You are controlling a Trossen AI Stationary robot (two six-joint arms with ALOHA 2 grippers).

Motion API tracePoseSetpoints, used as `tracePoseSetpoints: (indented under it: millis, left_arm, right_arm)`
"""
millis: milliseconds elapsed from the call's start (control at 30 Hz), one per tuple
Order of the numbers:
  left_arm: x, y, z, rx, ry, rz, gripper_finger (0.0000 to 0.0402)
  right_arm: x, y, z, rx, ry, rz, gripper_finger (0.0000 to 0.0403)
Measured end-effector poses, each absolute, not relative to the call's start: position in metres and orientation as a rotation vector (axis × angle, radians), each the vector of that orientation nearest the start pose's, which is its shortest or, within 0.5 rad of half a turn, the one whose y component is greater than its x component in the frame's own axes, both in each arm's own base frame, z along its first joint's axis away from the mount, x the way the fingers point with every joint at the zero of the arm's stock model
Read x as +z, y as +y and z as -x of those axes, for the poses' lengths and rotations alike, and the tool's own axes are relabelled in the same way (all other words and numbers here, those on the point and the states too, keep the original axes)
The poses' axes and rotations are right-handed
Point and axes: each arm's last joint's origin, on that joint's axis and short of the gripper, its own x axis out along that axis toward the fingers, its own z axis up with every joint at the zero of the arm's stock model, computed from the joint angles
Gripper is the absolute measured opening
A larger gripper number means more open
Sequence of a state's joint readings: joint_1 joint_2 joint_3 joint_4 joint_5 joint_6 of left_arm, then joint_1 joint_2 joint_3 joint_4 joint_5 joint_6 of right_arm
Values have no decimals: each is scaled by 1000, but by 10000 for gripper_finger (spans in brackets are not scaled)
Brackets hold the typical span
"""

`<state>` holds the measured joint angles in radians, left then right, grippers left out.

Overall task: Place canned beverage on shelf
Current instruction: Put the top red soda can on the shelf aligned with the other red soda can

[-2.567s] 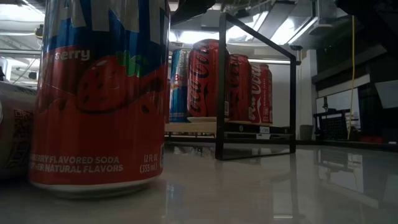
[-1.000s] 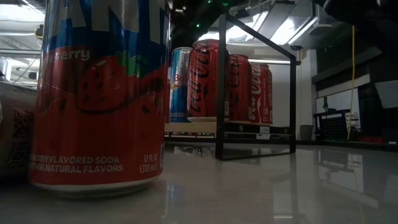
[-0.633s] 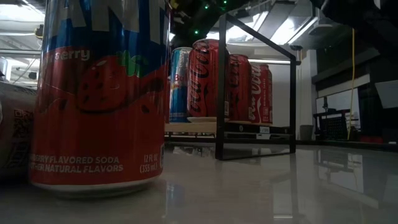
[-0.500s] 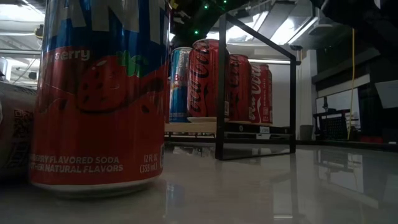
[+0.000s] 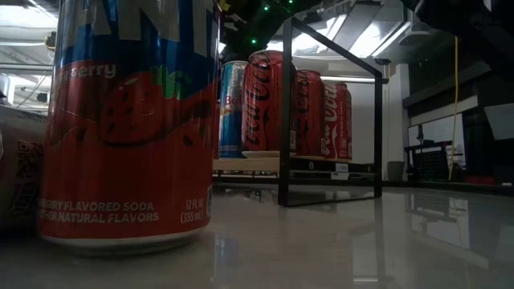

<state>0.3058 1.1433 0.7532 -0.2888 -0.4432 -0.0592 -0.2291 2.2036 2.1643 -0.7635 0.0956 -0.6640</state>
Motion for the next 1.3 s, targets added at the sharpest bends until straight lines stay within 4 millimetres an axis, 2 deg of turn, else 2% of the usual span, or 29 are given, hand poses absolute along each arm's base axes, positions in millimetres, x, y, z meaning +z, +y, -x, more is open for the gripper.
tracePoseSetpoints:
  millis: [433, 667, 867, 1100, 1300]
  left_arm:
    - [245, 70, -220, 709, 687, 16, 150]
    - [246, 70, -220, 731, 686, 8, 150]
    - [254, 67, -215, 726, 647, 15, 150]
    - [260, 55, -213, 606, 595, 96, 150]
    - [252, 47, -222, 580, 624, 127, 150]
  right_arm:
    - [298, -117, -476, -102, 899, 598, 347]
    - [298, -117, -476, -101, 899, 598, 347]
    - [298, -117, -476, -101, 898, 597, 347]
    - [298, -117, -477, -102, 895, 597, 347]
    - [298, -117, -477, -101, 895, 597, 347]
